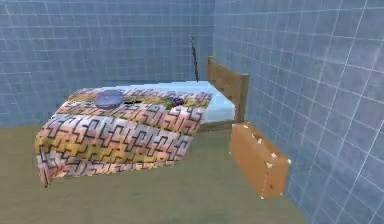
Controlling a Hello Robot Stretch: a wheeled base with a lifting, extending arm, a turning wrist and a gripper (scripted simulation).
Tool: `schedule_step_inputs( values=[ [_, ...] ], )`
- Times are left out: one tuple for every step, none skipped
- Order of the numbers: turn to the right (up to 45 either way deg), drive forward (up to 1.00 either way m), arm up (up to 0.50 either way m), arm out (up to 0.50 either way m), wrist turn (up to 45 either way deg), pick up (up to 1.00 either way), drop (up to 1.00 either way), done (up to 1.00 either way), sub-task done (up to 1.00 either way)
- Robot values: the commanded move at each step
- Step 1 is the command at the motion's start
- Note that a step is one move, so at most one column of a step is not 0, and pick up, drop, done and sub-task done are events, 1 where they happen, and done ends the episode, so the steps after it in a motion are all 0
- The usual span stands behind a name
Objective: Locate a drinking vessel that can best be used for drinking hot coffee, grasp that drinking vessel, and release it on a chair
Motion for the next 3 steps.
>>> schedule_step_inputs(
  values=[
    [-21.0, 0.0, 0.0, 0.0, 0.0, 0.0, 0.0, 0.0, 0.0],
    [0.0, 0.25, 0.0, 0.0, 0.0, 0.0, 0.0, 0.0, 0.0],
    [-45.0, 0.0, 0.0, 0.0, 0.0, 0.0, 0.0, 0.0, 0.0]
  ],
)
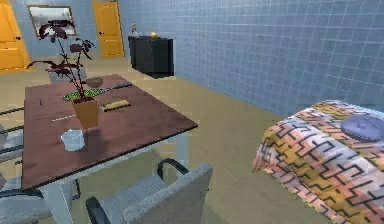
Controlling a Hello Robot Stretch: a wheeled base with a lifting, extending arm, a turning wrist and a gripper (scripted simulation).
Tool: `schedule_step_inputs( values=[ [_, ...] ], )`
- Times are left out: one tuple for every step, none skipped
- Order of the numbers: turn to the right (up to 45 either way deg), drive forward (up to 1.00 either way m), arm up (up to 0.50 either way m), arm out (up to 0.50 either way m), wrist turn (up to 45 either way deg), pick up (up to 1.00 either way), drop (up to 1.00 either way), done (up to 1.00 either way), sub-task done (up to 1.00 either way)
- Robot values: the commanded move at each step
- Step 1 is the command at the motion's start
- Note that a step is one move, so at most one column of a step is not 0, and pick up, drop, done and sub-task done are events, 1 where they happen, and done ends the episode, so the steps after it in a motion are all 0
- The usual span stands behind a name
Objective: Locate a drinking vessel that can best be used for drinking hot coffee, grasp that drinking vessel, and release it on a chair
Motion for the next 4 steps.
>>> schedule_step_inputs(
  values=[
    [0.0, 0.35, 0.0, 0.0, 0.0, 0.0, 0.0, 0.0, 0.0],
    [-45.0, 0.0, 0.0, 0.0, 0.0, 0.0, 0.0, 0.0, 0.0],
    [-45.0, 0.0, 0.0, 0.0, 0.0, 0.0, 0.0, 0.0, 0.0],
    [-39.0, 0.0, 0.0, 0.0, 0.0, 0.0, 0.0, 0.0, 0.0]
  ],
)
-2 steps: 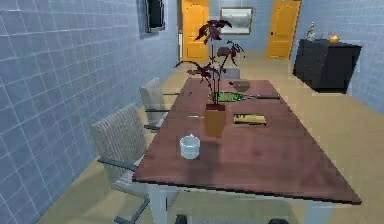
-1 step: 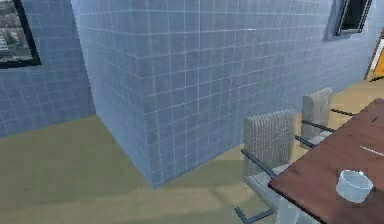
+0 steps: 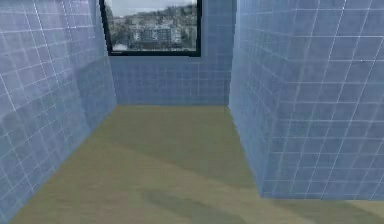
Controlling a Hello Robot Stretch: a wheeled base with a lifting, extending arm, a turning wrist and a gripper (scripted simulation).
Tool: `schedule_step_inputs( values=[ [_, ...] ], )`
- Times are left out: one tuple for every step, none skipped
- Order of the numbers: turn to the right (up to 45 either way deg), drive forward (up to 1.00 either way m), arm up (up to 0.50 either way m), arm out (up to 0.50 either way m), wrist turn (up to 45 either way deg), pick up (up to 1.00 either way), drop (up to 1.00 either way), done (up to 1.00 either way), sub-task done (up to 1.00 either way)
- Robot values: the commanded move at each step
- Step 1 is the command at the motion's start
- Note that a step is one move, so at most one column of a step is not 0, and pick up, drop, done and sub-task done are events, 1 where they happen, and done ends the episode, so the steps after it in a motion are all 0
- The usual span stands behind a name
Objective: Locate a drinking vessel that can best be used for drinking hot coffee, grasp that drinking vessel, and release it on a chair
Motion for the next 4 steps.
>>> schedule_step_inputs(
  values=[
    [45.0, 0.0, 0.0, 0.0, 0.0, 0.0, 0.0, 0.0, 0.0],
    [45.0, 0.0, 0.0, 0.0, 0.0, 0.0, 0.0, 0.0, 0.0],
    [45.0, 0.0, 0.0, 0.0, 0.0, 0.0, 0.0, 0.0, 0.0],
    [36.0, 0.0, 0.0, 0.0, 0.0, 0.0, 0.0, 0.0, 0.0]
  ],
)
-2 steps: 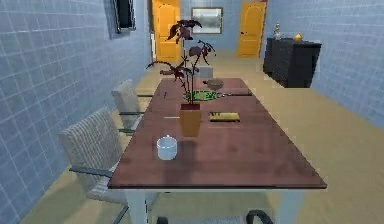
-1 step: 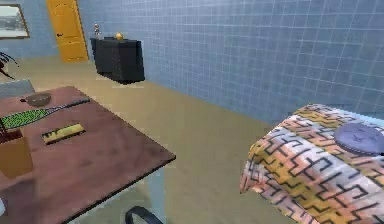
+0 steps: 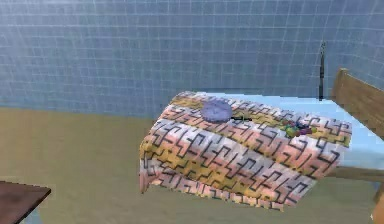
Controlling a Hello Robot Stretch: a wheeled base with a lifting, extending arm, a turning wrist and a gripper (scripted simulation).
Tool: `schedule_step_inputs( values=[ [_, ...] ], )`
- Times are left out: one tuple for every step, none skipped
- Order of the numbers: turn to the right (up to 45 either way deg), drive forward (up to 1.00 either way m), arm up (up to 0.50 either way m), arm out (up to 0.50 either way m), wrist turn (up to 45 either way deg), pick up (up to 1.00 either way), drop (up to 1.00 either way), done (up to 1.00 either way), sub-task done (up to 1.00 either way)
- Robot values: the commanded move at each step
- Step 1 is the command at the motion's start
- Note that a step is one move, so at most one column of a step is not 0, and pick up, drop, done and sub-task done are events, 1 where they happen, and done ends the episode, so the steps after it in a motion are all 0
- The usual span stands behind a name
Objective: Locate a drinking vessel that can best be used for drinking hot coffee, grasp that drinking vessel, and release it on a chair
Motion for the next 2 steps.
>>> schedule_step_inputs(
  values=[
    [0.0, 0.45, 0.0, 0.0, 0.0, 0.0, 0.0, 0.0, 0.0],
    [-24.0, 0.0, 0.0, 0.0, 0.0, 0.0, 0.0, 0.0, 0.0]
  ],
)
